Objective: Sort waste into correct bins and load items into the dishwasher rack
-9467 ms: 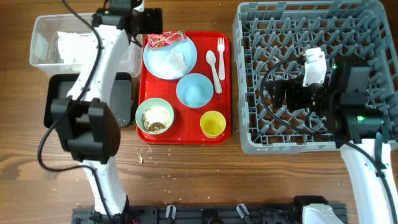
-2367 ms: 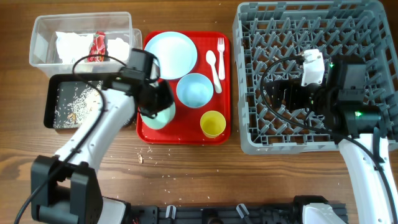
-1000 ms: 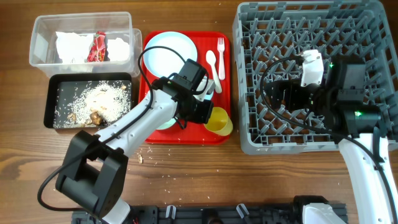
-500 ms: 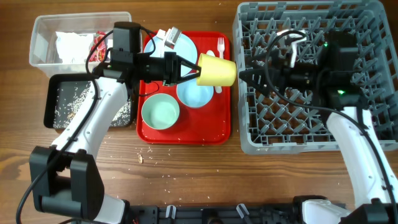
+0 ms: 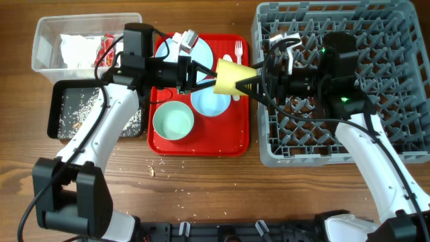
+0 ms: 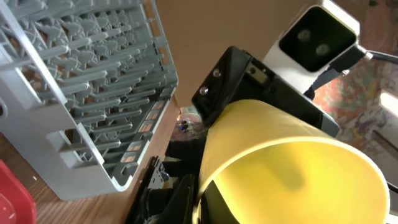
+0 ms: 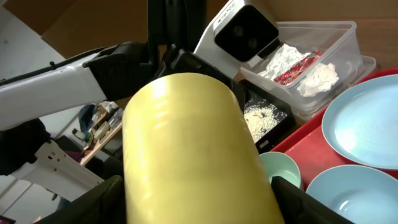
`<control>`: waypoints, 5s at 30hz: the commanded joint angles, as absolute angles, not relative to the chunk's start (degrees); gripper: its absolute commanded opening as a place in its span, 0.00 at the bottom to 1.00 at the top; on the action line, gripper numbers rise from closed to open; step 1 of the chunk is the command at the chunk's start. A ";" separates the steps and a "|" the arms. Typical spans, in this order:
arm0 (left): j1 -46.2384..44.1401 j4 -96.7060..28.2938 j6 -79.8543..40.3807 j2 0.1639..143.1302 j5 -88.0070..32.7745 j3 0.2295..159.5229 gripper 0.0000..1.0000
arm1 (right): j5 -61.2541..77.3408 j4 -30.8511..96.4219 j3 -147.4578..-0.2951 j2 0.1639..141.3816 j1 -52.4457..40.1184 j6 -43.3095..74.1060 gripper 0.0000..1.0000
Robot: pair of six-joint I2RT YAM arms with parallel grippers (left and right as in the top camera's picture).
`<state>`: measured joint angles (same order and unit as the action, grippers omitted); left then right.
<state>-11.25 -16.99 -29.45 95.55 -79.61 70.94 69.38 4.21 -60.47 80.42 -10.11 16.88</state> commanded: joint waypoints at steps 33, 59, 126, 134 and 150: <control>-12.53 -32.69 -22.68 94.50 -18.52 71.57 0.52 | 5.85 79.55 -77.38 91.98 -11.09 18.72 0.59; -4.23 -38.46 9.02 83.20 -4.38 71.64 1.00 | 11.68 47.70 -93.34 123.00 -26.09 20.99 0.41; 27.27 -41.45 -9.89 79.55 -32.73 78.67 1.00 | 22.22 43.68 -96.05 115.68 -35.68 15.55 0.72; 27.27 -41.45 -9.89 79.55 -32.73 78.67 1.00 | 21.06 35.81 -82.15 119.11 -40.32 22.04 0.24; 27.27 -41.45 -9.89 79.55 -32.73 78.67 1.00 | -62.96 55.16 -92.42 88.97 -30.68 12.62 0.04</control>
